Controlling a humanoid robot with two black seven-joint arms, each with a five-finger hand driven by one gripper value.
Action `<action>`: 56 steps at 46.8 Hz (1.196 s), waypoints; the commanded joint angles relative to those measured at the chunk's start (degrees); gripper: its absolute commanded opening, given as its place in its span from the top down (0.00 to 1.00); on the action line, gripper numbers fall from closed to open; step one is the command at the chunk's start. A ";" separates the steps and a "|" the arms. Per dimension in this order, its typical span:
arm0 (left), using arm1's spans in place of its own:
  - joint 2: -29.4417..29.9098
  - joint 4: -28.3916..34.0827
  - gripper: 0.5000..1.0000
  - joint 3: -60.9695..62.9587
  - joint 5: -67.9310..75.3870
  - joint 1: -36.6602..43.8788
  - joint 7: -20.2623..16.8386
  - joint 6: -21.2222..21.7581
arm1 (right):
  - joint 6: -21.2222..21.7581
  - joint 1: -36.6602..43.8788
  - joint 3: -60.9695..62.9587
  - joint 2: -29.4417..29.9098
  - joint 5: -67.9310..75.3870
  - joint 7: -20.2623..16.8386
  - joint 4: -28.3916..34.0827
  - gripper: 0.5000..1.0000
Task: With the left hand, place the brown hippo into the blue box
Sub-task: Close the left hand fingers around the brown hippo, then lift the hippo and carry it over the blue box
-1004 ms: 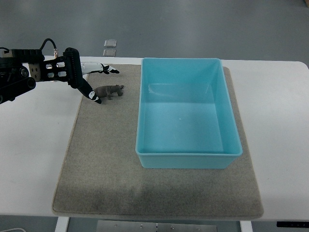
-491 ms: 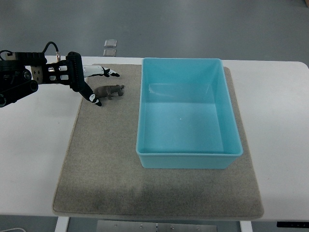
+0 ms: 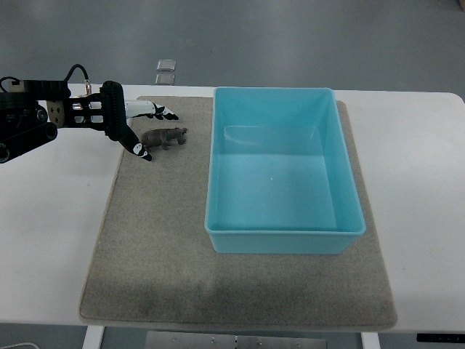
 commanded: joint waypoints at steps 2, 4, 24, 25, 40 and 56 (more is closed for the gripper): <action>0.00 0.00 0.34 0.01 0.00 0.01 0.01 -0.01 | 0.00 0.00 0.00 0.00 0.00 0.03 0.00 0.13; 0.00 0.00 0.35 0.35 0.00 -0.08 0.01 -0.01 | 0.00 0.00 0.00 0.00 0.00 0.03 0.00 0.13; -1.85 1.23 0.91 1.15 0.88 0.01 0.01 0.25 | 0.00 0.00 0.00 0.00 0.00 0.03 0.00 0.13; -1.94 1.31 0.95 1.15 0.88 0.01 0.01 0.25 | 0.00 0.00 0.00 0.00 0.00 0.03 0.00 0.13; -2.03 1.32 1.00 0.97 1.05 -0.26 0.10 0.25 | 0.00 0.00 0.00 0.00 0.00 -0.06 0.00 0.13; -2.03 1.14 1.00 -1.13 0.88 -2.45 0.01 0.95 | 0.00 0.00 0.00 0.00 0.00 0.03 0.00 0.13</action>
